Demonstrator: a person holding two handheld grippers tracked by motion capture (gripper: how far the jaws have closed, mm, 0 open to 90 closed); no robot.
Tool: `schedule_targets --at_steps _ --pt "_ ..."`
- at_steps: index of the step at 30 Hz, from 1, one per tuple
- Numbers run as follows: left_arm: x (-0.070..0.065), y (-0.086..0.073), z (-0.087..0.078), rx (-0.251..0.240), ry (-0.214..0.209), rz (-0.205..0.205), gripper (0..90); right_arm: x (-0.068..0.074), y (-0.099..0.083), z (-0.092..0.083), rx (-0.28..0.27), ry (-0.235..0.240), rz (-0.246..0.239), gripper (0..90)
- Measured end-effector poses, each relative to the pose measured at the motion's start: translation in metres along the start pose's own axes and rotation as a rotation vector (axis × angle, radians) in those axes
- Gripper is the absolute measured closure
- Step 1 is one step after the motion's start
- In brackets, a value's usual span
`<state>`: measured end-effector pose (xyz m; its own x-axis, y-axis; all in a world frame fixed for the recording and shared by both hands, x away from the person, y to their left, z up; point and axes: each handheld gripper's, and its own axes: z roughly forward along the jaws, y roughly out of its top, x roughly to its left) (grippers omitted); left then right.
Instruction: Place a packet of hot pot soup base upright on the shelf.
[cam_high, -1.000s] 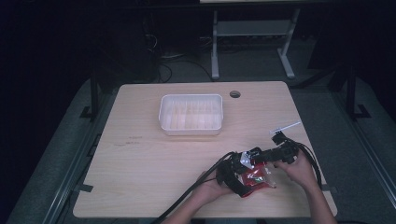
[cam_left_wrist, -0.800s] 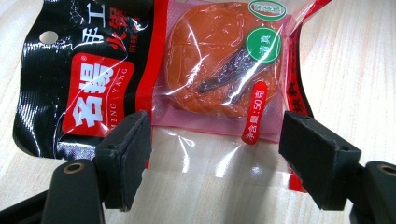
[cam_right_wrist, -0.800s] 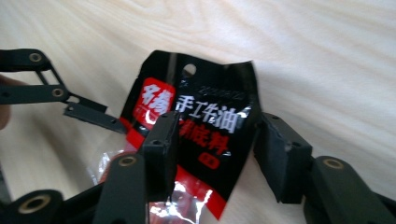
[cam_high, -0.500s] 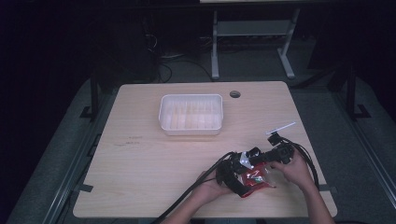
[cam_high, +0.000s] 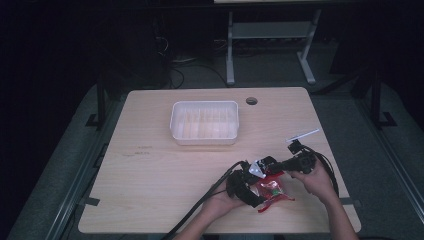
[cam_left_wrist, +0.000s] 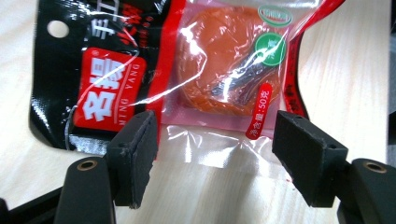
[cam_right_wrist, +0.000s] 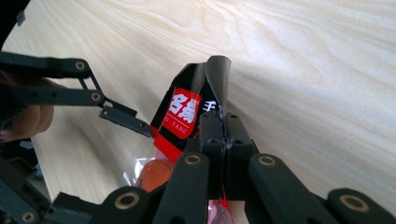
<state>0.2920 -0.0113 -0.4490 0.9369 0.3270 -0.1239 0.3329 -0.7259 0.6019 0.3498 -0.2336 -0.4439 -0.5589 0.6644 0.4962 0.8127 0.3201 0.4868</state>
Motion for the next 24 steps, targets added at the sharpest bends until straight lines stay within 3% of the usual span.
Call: schedule_targets --at_steps 4,13,21,24 --pt "0.001 -0.002 -0.009 -0.013 0.012 -0.001 30.5 0.003 0.000 -0.003 -0.016 -0.001 -0.004 88.9" --pt "0.008 -0.020 -0.039 -0.041 0.089 -0.010 30.3 0.014 0.004 -0.021 -0.075 -0.012 -0.026 89.3" --pt "0.010 -0.039 -0.057 -0.063 0.115 -0.028 29.9 0.024 0.006 -0.035 -0.126 0.011 -0.040 89.4" --pt "0.010 -0.047 -0.064 -0.040 0.114 -0.020 29.7 0.028 0.006 -0.039 -0.132 0.011 -0.052 89.5"
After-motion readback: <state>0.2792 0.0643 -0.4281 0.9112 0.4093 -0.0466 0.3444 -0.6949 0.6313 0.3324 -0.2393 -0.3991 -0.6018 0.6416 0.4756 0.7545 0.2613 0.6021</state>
